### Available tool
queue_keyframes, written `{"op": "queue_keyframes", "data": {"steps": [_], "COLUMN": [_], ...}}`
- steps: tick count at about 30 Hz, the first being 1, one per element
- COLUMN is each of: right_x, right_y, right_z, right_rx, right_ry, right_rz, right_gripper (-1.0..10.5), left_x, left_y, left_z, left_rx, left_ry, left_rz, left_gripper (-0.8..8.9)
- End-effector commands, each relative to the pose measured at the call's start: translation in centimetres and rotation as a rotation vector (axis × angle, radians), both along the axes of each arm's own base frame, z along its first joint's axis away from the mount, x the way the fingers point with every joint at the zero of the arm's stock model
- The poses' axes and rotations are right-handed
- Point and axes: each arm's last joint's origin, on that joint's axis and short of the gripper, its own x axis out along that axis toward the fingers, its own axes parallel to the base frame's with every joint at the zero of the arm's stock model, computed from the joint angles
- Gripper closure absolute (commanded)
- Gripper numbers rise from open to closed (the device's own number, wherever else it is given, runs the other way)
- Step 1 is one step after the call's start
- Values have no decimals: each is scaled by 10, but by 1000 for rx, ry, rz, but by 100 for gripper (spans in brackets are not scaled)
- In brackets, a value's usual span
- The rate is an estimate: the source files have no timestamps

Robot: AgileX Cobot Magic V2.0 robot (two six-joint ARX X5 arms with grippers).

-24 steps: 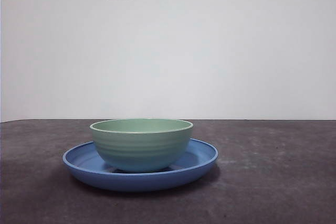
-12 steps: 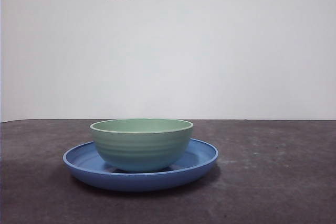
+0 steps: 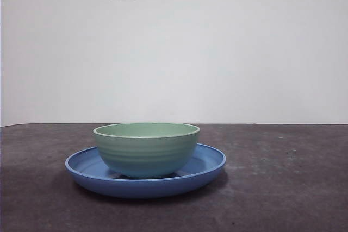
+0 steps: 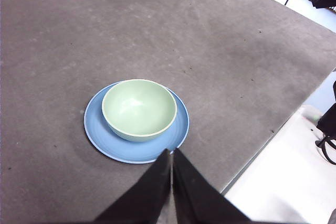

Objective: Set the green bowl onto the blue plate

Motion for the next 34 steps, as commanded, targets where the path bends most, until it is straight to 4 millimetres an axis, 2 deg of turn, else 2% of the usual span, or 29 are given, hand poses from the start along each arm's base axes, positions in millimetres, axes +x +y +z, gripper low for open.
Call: {"op": "queue_keyframes", "data": {"steps": [1,7,13,18,26,34], "right_x": [0,0,0,0,0,0], "right_y": [1,1,1,1,1,1], "right_z": [3,3,3,3,3,3], "right_rx": [3,3,3,3,3,3], "right_ry": [-13,-13,-14,-14,-13,-13], "right_rz": [11,11,11,11,11,11], "right_gripper": [909,909,909,909,909,909], "left_x": [0,2,8,26,65,80], "left_y": [0,2,7,7,14,22], "left_z": [3,2,-2,-15,-56,-107], "left_rx": [-3,-5,27,107,99,79], "left_ry": [-17,-21,-34,-121,-237,-267], "left_rz": [-6,84,328,451,666,759], "left_gripper": [807,807,807,807,807,807]}}
